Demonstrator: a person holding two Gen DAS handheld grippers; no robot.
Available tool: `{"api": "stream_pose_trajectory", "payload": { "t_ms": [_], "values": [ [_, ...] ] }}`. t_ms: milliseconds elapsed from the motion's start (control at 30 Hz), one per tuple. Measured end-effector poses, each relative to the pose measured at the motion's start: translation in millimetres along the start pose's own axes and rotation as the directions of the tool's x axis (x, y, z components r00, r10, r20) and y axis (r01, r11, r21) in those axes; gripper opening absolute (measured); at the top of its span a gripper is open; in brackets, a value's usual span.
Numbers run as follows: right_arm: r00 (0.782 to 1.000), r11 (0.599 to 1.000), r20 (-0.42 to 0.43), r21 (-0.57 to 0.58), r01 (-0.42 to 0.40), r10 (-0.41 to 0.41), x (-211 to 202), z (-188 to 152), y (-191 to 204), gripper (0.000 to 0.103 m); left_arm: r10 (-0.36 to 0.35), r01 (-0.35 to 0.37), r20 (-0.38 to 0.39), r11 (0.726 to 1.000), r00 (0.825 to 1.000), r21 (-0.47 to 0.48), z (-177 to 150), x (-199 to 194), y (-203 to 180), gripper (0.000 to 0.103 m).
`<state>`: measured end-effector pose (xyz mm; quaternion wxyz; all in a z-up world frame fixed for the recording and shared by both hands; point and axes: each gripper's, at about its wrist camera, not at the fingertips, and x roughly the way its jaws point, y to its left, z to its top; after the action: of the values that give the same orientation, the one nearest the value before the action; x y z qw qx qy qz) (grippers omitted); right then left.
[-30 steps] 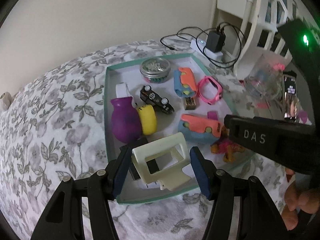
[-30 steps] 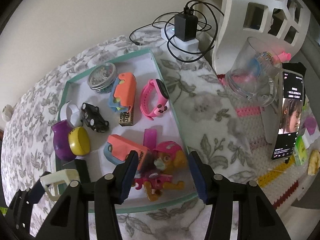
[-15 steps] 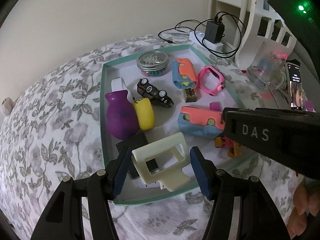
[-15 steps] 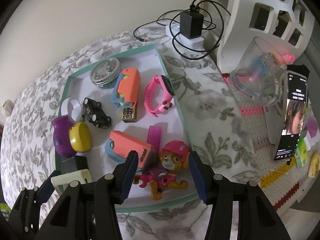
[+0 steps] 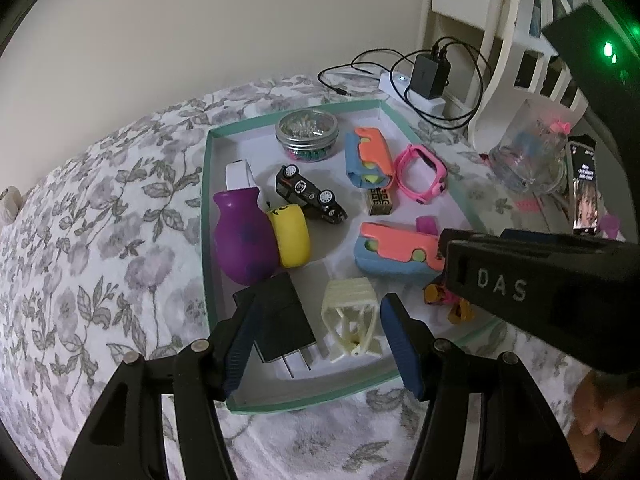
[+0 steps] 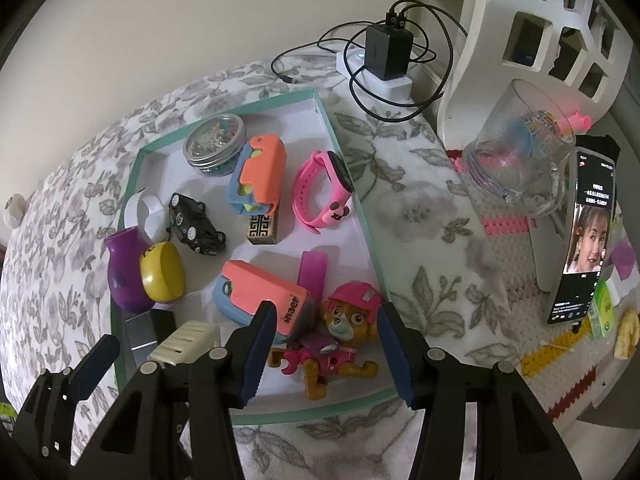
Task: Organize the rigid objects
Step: 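Lower and release the cream clip and dog figurine into the tray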
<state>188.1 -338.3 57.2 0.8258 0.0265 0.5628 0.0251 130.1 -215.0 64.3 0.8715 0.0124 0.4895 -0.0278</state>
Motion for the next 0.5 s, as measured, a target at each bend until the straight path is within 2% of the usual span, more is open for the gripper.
{"api": "stream_pose_trajectory", "payload": {
  "t_ms": [200,500],
  "values": [
    [1.0,1.0,0.01,-0.004,0.0,0.0,-2.7,1.0,2.0,0.056,-0.012,0.013,0.024,0.999,1.0,-0.051,4.6,-7.9,10.9,0.064],
    [1.0,1.0,0.016,-0.022,0.0,0.0,-2.0,1.0,7.4,0.056,0.013,-0.008,0.034,0.987,0.999,-0.157,8.7,-9.4,35.9,0.064]
  ]
}}
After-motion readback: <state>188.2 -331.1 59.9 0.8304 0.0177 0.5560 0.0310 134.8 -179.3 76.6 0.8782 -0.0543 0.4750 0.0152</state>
